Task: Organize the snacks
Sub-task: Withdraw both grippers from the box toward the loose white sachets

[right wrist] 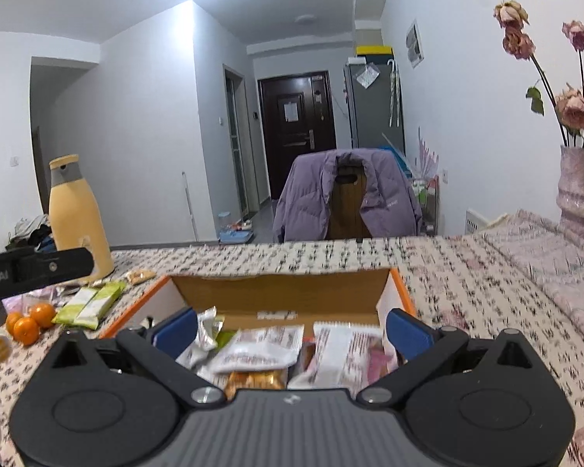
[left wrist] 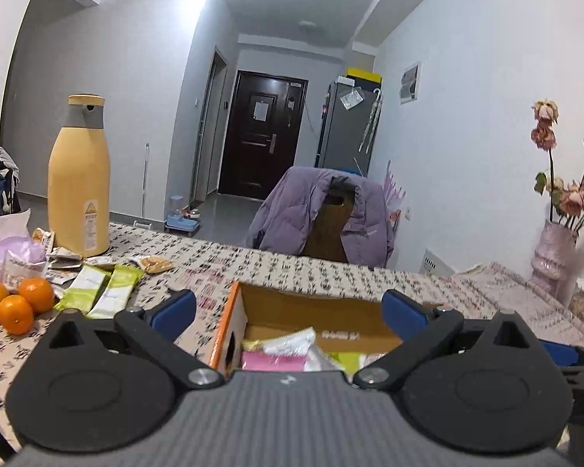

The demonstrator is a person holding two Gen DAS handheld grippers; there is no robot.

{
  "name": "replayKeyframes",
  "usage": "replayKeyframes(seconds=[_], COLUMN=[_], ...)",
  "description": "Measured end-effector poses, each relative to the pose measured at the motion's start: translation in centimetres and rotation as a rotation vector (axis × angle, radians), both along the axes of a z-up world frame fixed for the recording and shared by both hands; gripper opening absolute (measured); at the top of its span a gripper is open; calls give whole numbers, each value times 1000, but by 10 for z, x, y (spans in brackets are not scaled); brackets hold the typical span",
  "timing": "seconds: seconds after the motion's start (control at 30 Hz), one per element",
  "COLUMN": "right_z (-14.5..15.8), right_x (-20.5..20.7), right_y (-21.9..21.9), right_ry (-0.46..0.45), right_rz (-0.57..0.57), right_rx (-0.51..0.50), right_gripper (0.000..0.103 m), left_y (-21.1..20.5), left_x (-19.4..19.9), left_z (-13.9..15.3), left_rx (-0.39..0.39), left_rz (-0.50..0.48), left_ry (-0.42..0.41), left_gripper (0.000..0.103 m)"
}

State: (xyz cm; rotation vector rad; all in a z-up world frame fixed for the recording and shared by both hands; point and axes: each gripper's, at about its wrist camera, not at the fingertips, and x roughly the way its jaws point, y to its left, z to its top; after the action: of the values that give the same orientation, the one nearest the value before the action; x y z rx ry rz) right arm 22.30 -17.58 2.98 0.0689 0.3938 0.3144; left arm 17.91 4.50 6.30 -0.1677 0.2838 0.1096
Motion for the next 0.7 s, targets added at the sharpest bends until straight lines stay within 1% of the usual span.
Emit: replayKeyframes(seconds=[0.27,0.43,0.6,0.7], right_z=[-20,-32,-47,-53], right_x=[-27,-39,-51,-56], right_y=[1,2,7,9], right_ry=[55,92,132,149], right_rz=[34,50,64,69], right_rx=[-42,-63,-82,-90], right_gripper=[103,103,103,103], left_y=[13,15,18,25], left_x=[-28,-42,-47,-49], left_z=[-28,-51,-79,-91], left_rx=[22,47,68,56], left_rz=[-9,-32,-45,-36], left_ry=[84,147,221,244], left_gripper=[103,103,103,103])
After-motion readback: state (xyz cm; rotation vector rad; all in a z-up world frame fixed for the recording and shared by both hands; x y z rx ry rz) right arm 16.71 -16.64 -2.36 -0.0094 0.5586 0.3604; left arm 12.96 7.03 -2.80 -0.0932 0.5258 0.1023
